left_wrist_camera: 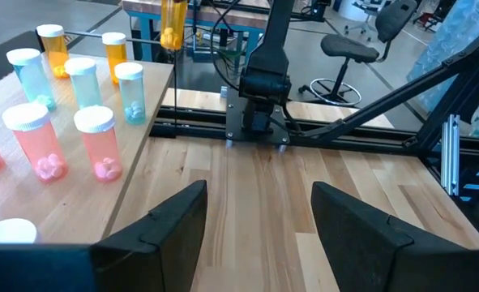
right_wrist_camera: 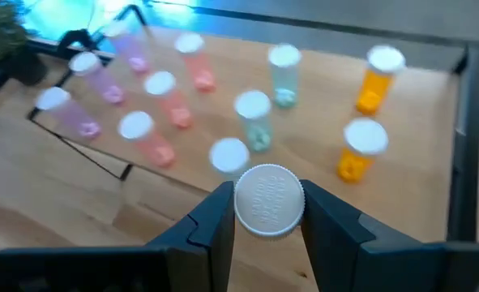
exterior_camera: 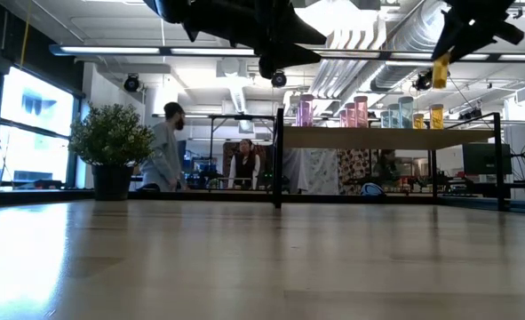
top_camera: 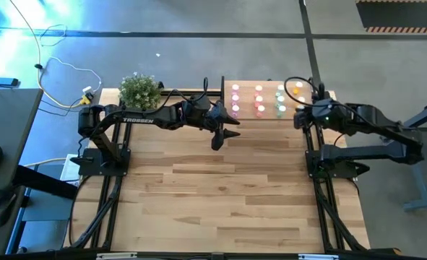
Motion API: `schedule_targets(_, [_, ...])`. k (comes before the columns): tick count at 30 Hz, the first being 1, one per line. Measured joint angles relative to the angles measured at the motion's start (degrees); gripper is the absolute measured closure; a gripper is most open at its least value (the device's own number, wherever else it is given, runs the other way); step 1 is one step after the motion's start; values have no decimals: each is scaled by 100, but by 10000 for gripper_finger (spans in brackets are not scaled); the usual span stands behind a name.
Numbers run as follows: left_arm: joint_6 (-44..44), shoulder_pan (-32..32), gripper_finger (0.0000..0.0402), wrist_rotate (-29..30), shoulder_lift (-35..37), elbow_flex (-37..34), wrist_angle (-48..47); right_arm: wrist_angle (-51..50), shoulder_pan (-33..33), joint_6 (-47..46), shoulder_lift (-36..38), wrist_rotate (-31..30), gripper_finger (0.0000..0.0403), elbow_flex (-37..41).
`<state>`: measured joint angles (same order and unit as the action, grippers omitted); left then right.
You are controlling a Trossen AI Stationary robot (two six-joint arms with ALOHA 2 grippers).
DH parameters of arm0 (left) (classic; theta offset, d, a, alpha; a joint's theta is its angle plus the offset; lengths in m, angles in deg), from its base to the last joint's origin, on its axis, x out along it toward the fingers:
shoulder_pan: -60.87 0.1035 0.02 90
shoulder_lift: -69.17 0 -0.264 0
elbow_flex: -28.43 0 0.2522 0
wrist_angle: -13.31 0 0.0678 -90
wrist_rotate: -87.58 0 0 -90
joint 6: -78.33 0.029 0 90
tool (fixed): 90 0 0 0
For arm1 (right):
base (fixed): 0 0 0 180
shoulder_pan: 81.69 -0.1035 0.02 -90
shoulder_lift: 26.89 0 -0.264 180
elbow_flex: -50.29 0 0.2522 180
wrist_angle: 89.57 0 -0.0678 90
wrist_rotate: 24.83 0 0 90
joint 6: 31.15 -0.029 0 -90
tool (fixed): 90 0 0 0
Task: Pick and place medicine bottles onto shelf by color
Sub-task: Put the orange pill bottle on the shelf aligned with the other orange pill bottles
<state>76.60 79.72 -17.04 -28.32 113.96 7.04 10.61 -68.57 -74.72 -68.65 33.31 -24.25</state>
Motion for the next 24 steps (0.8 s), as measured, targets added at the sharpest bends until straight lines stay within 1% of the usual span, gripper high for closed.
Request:
schedule_targets(5, [0,0,188,0,0,0,0,-333,0,-395,110,-108,288,164])
schedule_targets(8, [-2,0,188,0,0,0,1,-622,0,-524,48,-330,288,166])
schedule_targets(13, [0,0,188,0,0,0,2,-702,0,-842,-52,-568,288,166])
schedule_targets(19, [0,0,188,0,0,0,4,-1034,2,-1629,-259,-703,288,166])
schedule_targets(24, [0,0,188,0,0,0,4,-1064,0,-2140,-488,-711,288,166])
